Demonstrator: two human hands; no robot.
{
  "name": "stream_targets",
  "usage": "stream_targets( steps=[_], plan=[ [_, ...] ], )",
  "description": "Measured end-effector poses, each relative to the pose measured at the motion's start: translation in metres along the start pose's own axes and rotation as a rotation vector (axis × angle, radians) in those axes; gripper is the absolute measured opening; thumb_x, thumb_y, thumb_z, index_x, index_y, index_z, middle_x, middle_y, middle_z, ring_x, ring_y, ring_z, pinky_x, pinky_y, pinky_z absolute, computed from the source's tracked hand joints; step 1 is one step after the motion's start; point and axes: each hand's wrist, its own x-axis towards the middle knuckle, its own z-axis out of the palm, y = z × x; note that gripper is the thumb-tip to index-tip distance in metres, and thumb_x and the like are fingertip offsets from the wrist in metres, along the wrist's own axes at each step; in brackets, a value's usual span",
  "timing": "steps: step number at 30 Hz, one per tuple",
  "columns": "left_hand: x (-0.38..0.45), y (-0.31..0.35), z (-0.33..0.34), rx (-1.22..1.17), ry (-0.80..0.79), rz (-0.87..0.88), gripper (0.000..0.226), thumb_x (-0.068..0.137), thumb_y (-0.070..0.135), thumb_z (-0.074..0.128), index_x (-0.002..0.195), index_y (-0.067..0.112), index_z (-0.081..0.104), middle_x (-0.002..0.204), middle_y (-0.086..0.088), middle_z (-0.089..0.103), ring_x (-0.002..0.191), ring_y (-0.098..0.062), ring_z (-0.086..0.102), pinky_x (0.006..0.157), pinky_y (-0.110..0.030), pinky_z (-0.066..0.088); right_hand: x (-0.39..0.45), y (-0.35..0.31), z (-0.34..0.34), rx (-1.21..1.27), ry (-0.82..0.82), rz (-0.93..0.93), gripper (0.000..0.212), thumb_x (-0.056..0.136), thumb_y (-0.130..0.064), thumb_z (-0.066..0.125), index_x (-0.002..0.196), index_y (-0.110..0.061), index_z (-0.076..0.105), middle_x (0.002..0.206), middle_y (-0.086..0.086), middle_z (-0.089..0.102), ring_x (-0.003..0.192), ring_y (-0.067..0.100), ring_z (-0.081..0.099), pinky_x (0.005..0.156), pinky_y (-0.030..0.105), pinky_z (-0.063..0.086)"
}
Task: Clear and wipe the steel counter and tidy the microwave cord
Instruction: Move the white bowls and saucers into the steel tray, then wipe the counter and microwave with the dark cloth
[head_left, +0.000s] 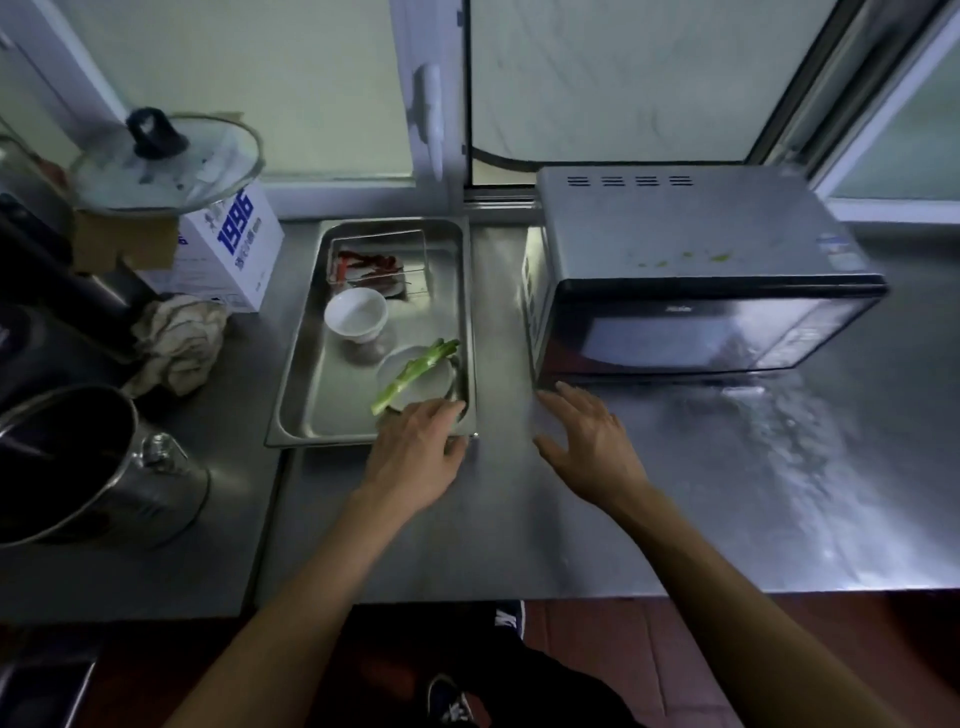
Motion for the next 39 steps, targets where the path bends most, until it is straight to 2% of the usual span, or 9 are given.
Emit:
stream_targets(
  steps=[6,9,12,16,21,26,29,32,39],
  plan=[
    [-0.028,0.047,0.028,-0.103,-0.013,0.121,0.047,0.092,0.032,0.061,0.137,0.016,0.055,0.135,-0.004,0.06,0.122,-0.026,0.056,0.098,-0.04,0.047,-0.09,0.032,-0.01,-0.007,0.053,0.136,0.059,0.091,-0.035,0.066,0.145,-0.019,0.048,0.152,0.012,0.043,0.141,0.033,0.038,0.108,0.052,0.04],
    [-0.029,0.083,0.04,-0.122,-0.053,0.196,0.048,0.091,0.03,0.063,0.136,0.016,0.056,0.134,-0.004,0.061,0.121,-0.027,0.057,0.1,-0.04,0.047,-0.132,0.053,-0.024,-0.014,0.087,0.241,0.059,0.094,-0.039,0.062,0.148,-0.023,0.044,0.157,0.008,0.038,0.145,0.029,0.032,0.112,0.049,0.036],
    [-0.028,0.123,0.046,-0.118,-0.104,0.264,0.051,0.092,0.031,0.061,0.141,0.02,0.052,0.141,-0.001,0.056,0.127,-0.024,0.052,0.103,-0.042,0.045,-0.164,0.076,-0.042,-0.014,0.136,0.307,0.06,0.096,-0.042,0.058,0.15,-0.026,0.04,0.159,0.004,0.033,0.147,0.025,0.027,0.115,0.047,0.032],
    [-0.022,0.178,0.059,-0.086,-0.139,0.368,0.052,0.095,0.034,0.059,0.144,0.021,0.049,0.144,0.002,0.053,0.128,-0.022,0.052,0.104,-0.038,0.044,-0.202,0.112,-0.065,-0.001,0.212,0.376,0.06,0.096,-0.043,0.057,0.151,-0.026,0.039,0.16,0.004,0.032,0.148,0.025,0.026,0.117,0.047,0.029],
    [-0.012,0.264,0.086,-0.062,-0.204,0.434,0.052,0.098,0.041,0.052,0.147,0.024,0.044,0.148,0.004,0.047,0.134,-0.019,0.046,0.104,-0.039,0.045,-0.244,0.172,-0.089,0.034,0.268,0.448,0.059,0.096,-0.042,0.058,0.15,-0.028,0.04,0.16,0.003,0.032,0.148,0.024,0.026,0.117,0.045,0.029],
    [-0.01,0.369,0.122,-0.034,-0.247,0.528,0.05,0.098,0.039,0.053,0.145,0.022,0.047,0.146,0.003,0.05,0.132,-0.019,0.046,0.106,-0.036,0.042,-0.287,0.248,-0.112,0.061,0.301,0.515,0.057,0.093,-0.04,0.059,0.147,-0.03,0.044,0.158,0.003,0.035,0.147,0.025,0.028,0.113,0.045,0.034],
    [-0.009,0.419,0.139,0.007,-0.273,0.552,0.05,0.099,0.038,0.052,0.145,0.022,0.047,0.146,0.003,0.05,0.134,-0.019,0.045,0.108,-0.033,0.038,-0.313,0.292,-0.124,0.09,0.314,0.542,0.057,0.092,-0.039,0.061,0.146,-0.028,0.045,0.156,0.006,0.038,0.146,0.029,0.031,0.112,0.049,0.037],
    [-0.008,0.456,0.156,0.032,-0.302,0.567,0.049,0.099,0.037,0.053,0.144,0.021,0.048,0.145,0.001,0.052,0.132,-0.021,0.047,0.108,-0.037,0.041,-0.337,0.327,-0.134,0.109,0.33,0.565,0.058,0.092,-0.038,0.064,0.146,-0.026,0.046,0.155,0.007,0.041,0.144,0.03,0.033,0.111,0.05,0.038],
    [-0.005,0.527,0.192,0.012,-0.363,0.61,0.049,0.099,0.038,0.052,0.145,0.023,0.046,0.147,0.002,0.049,0.133,-0.02,0.046,0.11,-0.039,0.042,-0.38,0.375,-0.157,0.144,0.403,0.636,0.055,0.088,-0.029,0.067,0.14,-0.021,0.053,0.142,0.005,0.053,0.137,0.031,0.041,0.108,0.049,0.041]
  ],
)
